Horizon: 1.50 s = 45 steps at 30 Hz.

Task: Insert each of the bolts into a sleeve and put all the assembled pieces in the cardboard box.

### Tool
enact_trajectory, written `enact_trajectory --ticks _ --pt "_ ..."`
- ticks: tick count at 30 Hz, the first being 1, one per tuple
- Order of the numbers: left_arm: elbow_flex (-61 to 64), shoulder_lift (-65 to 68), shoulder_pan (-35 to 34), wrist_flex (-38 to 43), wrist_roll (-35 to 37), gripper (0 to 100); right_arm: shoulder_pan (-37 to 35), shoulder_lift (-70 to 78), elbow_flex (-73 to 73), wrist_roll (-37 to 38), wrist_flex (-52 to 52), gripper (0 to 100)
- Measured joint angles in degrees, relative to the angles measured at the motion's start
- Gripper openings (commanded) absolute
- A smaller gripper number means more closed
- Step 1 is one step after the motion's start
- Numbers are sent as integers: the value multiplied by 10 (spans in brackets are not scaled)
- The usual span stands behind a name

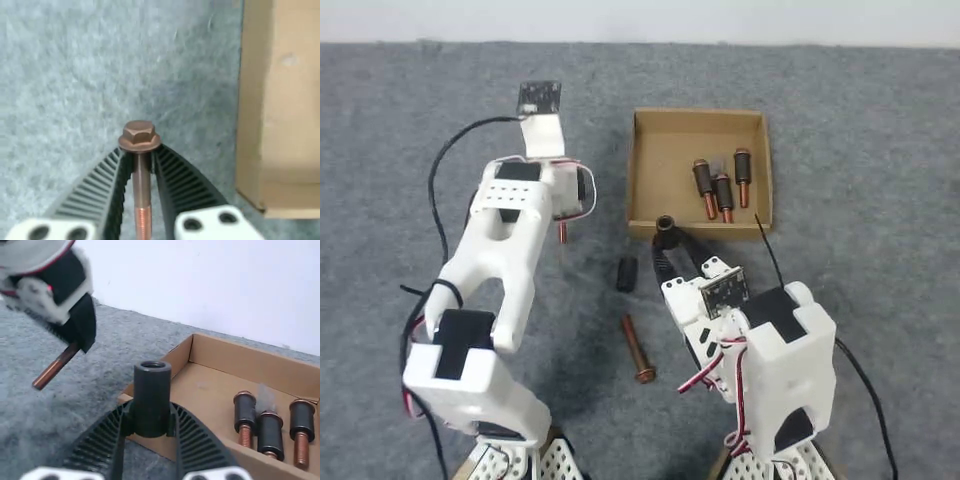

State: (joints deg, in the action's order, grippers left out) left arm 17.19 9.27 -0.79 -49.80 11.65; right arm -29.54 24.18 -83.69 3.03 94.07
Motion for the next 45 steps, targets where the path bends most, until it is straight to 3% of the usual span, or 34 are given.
enact_trajectory --ticks 25,31,45 --pt "-42 -140 156 1 0 12 -1 0 1 0 0 6" --pt "-6 -176 175 93 1 12 -1 0 1 0 0 6" --pt "311 -350 188 445 1 12 -1 0 1 0 0 6"
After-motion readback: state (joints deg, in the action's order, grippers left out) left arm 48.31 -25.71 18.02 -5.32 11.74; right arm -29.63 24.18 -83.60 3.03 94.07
